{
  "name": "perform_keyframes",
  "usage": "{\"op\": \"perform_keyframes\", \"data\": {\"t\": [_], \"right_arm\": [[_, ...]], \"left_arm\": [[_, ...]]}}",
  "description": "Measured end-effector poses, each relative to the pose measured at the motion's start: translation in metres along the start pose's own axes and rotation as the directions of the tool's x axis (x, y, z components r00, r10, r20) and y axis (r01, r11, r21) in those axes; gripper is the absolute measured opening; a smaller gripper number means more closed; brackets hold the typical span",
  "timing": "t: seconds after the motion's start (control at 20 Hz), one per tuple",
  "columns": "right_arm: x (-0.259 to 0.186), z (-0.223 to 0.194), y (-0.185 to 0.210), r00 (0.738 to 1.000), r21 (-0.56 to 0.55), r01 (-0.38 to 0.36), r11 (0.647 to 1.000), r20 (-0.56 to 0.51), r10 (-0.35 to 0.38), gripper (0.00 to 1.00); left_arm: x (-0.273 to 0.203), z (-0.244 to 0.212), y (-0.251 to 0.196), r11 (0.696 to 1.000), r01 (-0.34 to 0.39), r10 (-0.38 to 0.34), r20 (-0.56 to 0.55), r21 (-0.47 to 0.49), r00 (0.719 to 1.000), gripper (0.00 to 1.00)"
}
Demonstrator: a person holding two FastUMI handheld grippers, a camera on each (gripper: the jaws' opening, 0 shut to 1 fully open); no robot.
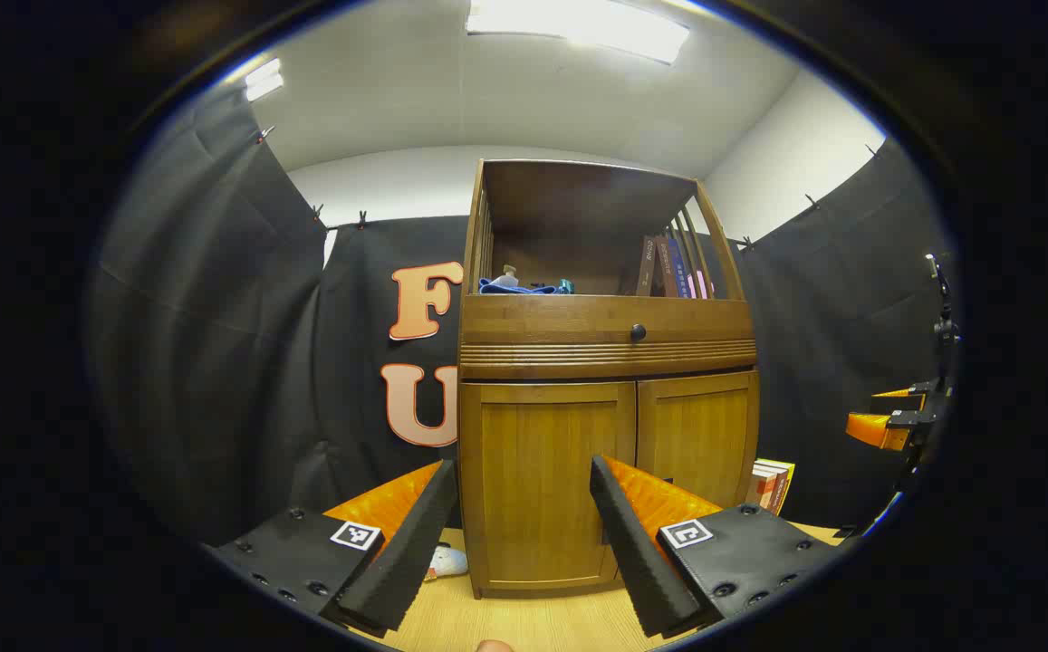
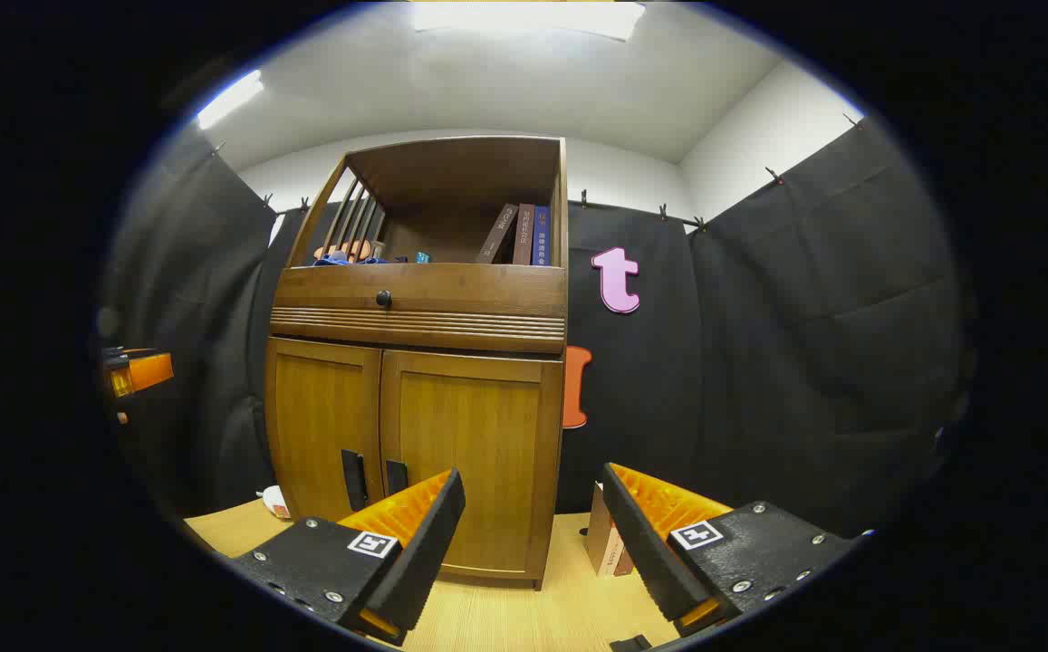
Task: Open the right door of the double-door shoe cabinet with the right hand, and open the left door with the left hand.
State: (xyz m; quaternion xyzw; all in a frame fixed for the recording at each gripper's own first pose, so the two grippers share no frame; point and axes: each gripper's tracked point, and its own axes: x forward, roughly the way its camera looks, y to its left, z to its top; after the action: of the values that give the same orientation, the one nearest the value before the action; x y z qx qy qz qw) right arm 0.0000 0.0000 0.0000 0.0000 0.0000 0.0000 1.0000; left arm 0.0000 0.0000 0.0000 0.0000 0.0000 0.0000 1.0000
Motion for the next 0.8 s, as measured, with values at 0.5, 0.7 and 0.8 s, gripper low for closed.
{"op": "perform_keyframes", "data": {"t": [0.5, 0.7, 0.8], "right_arm": [[-0.0037, 0.0005, -0.0001, 1.0, -0.001, 0.001, 1.0, 0.0, -0.001, 0.94], [-0.0053, -0.0005, 0.0003, 1.0, 0.001, 0.003, 1.0, 0.001, -0.003, 0.94], [-0.0038, -0.0026, 0.0026, 1.0, 0.0, 0.004, 1.0, -0.003, -0.004, 0.94]], "left_arm": [[-0.0025, 0.0006, -0.0008, 1.0, 0.002, -0.002, 0.004, 0.0, 1.0, 0.94], [-0.0023, -0.0009, -0.0007, 1.0, 0.005, -0.005, 0.003, -0.001, 1.0, 0.94], [-0.0024, -0.0025, -0.0004, 1.0, 0.005, -0.005, -0.001, -0.004, 1.0, 0.94]]}}
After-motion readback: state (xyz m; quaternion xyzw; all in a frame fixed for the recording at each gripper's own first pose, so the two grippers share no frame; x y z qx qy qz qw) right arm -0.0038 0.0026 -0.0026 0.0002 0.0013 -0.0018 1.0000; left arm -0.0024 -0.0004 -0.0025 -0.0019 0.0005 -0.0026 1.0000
